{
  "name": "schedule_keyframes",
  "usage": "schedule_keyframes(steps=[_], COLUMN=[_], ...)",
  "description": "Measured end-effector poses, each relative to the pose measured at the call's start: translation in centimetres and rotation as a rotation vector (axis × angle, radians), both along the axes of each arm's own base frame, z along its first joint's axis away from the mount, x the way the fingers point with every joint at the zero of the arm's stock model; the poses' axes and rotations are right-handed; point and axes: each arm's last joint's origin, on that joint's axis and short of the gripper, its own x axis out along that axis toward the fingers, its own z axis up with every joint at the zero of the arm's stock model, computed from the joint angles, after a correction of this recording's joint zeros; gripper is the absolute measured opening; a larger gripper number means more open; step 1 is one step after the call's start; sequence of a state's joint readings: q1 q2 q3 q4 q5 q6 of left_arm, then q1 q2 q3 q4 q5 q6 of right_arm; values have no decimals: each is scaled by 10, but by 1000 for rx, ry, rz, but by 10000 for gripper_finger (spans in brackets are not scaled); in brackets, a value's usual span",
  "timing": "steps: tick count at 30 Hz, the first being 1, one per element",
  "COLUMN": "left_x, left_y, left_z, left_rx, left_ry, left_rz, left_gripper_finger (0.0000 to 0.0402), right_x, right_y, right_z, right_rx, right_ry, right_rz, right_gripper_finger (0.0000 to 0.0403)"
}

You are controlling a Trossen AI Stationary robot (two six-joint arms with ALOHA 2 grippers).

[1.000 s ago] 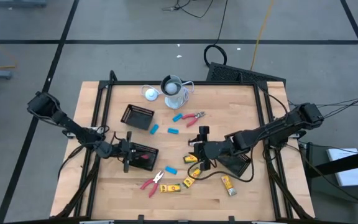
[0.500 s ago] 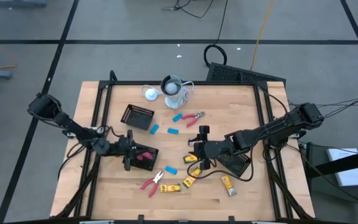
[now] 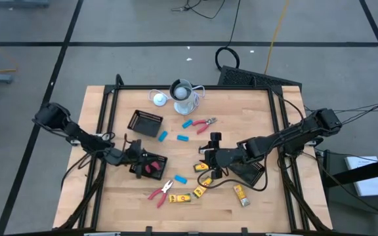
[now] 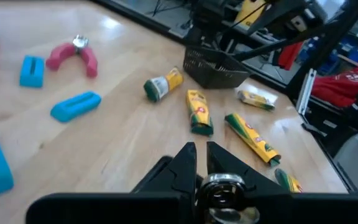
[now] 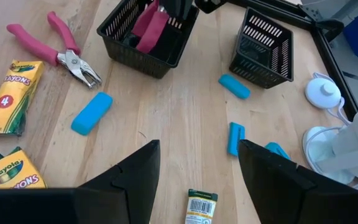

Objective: Pick & Place School Supplies
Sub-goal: Put the pink hole puncher into the bottom left black bin

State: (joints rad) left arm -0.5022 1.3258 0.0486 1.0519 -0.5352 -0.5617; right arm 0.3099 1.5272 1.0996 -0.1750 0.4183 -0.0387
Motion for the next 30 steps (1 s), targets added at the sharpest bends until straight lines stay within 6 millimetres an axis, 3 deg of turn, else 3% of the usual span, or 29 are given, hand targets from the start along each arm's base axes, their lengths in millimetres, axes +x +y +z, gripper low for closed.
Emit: schedule_keyframes(steps=[13,20,30], left_x=[-2,-2,-2], left_y=[-5,-9,-7], left_z=[-9,7,-2], left_rx=[-134,-145,-179], left_ry=[24,-123,-52], left_rz=[99,90,123], left_gripper_finger=[27,27,27], right_x=[0,0,-1], right_y=[0,0,0], right_z=[0,0,-1], right_rx=[-1,-6,-9], right_ry=[3,5,14], right_rz=[0,3,3], right_gripper_finger=[208,208,208])
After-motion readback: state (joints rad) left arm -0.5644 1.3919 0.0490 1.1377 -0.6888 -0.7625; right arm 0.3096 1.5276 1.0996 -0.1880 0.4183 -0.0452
